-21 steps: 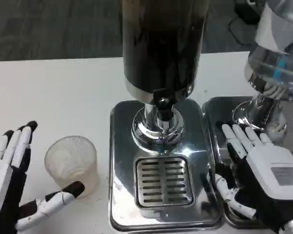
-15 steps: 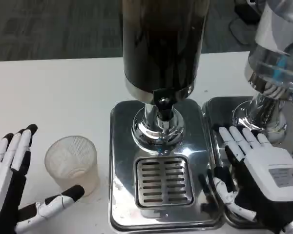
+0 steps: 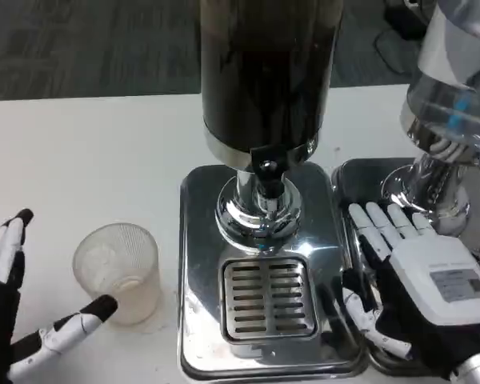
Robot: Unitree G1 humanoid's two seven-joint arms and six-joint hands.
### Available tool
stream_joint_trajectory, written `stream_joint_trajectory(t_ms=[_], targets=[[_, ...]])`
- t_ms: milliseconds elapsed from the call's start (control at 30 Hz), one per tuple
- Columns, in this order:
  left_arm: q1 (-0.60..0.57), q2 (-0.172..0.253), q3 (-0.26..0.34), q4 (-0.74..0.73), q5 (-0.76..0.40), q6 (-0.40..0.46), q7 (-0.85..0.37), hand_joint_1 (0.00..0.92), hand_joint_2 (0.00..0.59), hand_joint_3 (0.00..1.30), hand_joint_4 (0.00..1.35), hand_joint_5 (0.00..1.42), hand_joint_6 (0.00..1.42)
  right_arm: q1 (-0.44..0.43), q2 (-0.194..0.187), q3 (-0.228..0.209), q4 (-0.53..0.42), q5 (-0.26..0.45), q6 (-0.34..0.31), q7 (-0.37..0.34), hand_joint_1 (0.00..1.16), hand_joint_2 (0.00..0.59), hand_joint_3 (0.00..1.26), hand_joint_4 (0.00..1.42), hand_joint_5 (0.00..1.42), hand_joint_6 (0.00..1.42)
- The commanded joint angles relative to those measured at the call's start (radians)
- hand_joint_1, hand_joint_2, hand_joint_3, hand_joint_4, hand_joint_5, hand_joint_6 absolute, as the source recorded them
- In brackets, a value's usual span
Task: Grasp the cup under the faucet to collect the drink, then remove the cup.
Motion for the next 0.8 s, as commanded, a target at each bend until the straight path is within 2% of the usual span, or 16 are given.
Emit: stream_joint_trajectory(t_ms=[33, 133, 200, 300, 400, 500, 600, 800], targets=[[-0.005, -0.013, 0.042, 0.015, -0.036, -0.079, 0.106, 0.000, 0.018, 0.00, 0.00, 0.02, 0.00, 0.001, 0.021, 0.012, -0.002, -0.015, 0.017, 0.005, 0.31, 0.549, 0.00, 0.00, 0.00, 0.00], [-0.019, -0.009, 0.061, 0.037, -0.089, -0.107, 0.101, 0.000, 0.019, 0.07, 0.09, 0.06, 0.00, 0.004, 0.034, 0.017, -0.002, -0.021, 0.028, 0.007, 0.32, 0.549, 0.00, 0.00, 0.00, 0.00], [-0.035, 0.018, 0.059, 0.036, -0.122, -0.075, 0.020, 0.000, 0.011, 0.10, 0.15, 0.06, 0.00, 0.002, 0.038, 0.020, -0.001, -0.024, 0.034, 0.008, 0.32, 0.549, 0.00, 0.00, 0.00, 0.00], [-0.056, 0.046, 0.055, 0.061, -0.180, -0.077, -0.063, 0.000, 0.000, 0.01, 0.02, 0.03, 0.00, -0.002, 0.044, 0.026, 0.002, -0.029, 0.039, 0.005, 0.32, 0.549, 0.00, 0.00, 0.00, 0.00], [-0.092, 0.052, 0.043, 0.174, -0.277, -0.159, -0.109, 0.000, 0.000, 0.00, 0.00, 0.00, 0.00, -0.004, 0.054, 0.030, 0.006, -0.031, 0.050, 0.005, 0.32, 0.551, 0.00, 0.00, 0.00, 0.00], [-0.115, 0.056, 0.027, 0.283, -0.326, -0.250, -0.120, 0.000, 0.000, 0.00, 0.00, 0.00, 0.00, 0.001, 0.065, 0.039, 0.003, -0.041, 0.062, 0.009, 0.32, 0.554, 0.00, 0.00, 0.00, 0.00], [-0.140, 0.058, 0.005, 0.371, -0.332, -0.325, -0.121, 0.000, 0.000, 0.00, 0.00, 0.00, 0.00, 0.007, 0.075, 0.046, 0.002, -0.057, 0.075, 0.000, 0.32, 0.555, 0.00, 0.00, 0.00, 0.00], [-0.172, 0.071, -0.030, 0.436, -0.326, -0.406, -0.128, 0.000, 0.000, 0.00, 0.00, 0.00, 0.00, 0.012, 0.083, 0.054, 0.002, -0.062, 0.089, -0.007, 0.32, 0.550, 0.00, 0.00, 0.00, 0.00]])
